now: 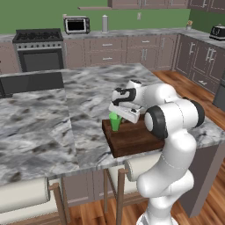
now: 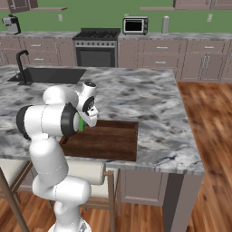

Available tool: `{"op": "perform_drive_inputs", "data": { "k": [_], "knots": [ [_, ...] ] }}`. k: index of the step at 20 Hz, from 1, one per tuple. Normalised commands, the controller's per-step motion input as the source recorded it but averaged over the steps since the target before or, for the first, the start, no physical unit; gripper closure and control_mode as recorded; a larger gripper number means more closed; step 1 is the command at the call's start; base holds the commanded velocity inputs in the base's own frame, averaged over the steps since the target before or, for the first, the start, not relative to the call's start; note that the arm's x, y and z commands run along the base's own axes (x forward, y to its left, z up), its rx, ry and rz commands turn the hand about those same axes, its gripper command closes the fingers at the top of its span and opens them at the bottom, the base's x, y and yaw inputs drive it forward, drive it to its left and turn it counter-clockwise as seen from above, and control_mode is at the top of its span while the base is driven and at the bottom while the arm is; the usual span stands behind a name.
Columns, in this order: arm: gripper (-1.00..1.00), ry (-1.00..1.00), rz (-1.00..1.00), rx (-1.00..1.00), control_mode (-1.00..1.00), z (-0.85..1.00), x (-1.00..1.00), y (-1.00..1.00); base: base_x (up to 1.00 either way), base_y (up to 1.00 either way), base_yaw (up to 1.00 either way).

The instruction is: There is a tray on the dining counter. Grab the cup, mug, and pitcher and place them on the tray. The pitcher may be placed next to the tray if it cannot fit the tray.

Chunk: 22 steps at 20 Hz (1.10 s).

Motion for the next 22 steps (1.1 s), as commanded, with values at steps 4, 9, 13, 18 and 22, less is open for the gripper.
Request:
{"op": "perform_drive_inputs", "data": {
  "k": [4, 9, 13, 18, 22],
  "knots": [
    [-1.00, 0.00, 0.00, 0.00, -1.00, 0.00, 0.00, 0.00, 0.00, 0.00, 0.00],
    [-1.00, 0.00, 0.00, 0.00, -1.00, 0.00, 0.00, 0.00, 0.00, 0.00, 0.00],
    [-1.00, 0.00, 0.00, 0.00, -1.00, 0.00, 0.00, 0.00, 0.00, 0.00, 0.00],
    [-1.00, 0.01, 0.01, 0.01, -1.00, 0.23, 0.00, 0.00, 0.00, 0.00, 0.00],
    [-1.00, 0.00, 0.01, 0.00, -1.00, 0.83, -0.06, 0.00, 0.00, 0.00, 0.00]
  ]
}}
